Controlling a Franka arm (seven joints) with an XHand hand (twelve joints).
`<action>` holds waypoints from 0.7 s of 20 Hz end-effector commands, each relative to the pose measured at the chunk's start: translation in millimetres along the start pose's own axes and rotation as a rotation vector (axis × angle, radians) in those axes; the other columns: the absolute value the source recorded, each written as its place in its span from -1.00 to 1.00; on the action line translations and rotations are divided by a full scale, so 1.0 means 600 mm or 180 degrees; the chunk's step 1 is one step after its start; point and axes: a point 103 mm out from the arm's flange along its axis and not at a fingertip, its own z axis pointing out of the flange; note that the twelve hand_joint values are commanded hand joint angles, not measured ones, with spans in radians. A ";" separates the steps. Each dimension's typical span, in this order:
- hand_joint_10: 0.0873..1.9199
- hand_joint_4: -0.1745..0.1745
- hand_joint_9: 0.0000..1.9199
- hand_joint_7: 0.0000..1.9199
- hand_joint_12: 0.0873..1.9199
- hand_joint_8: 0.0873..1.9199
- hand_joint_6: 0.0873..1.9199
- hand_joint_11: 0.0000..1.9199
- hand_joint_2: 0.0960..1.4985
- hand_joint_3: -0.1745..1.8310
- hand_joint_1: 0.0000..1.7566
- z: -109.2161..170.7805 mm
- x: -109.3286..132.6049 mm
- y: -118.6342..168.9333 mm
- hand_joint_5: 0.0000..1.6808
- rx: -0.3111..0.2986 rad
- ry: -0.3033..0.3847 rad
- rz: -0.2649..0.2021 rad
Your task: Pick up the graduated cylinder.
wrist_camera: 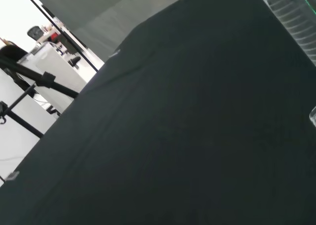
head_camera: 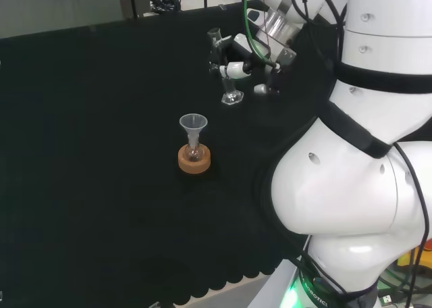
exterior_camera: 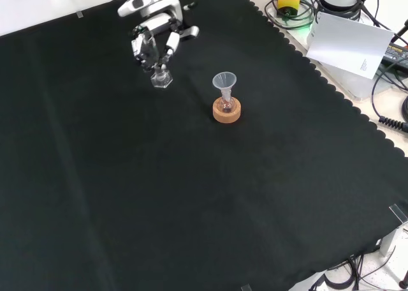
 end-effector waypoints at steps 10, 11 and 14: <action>-1.00 -0.62 0.47 0.23 -0.29 -0.65 0.08 0.37 0.50 -0.84 0.27 -0.008 0.038 -0.181 0.13 0.0775 -0.0702 0.0142; -1.00 -0.62 0.47 0.23 -0.29 -0.65 0.08 0.37 0.50 -0.84 0.27 -0.008 0.040 -0.186 0.13 0.0832 -0.0744 0.0145; -1.00 -0.62 0.47 0.23 -0.29 -0.65 0.08 0.37 0.50 -0.84 0.27 -0.008 0.046 -0.197 0.13 0.0925 -0.0808 0.0159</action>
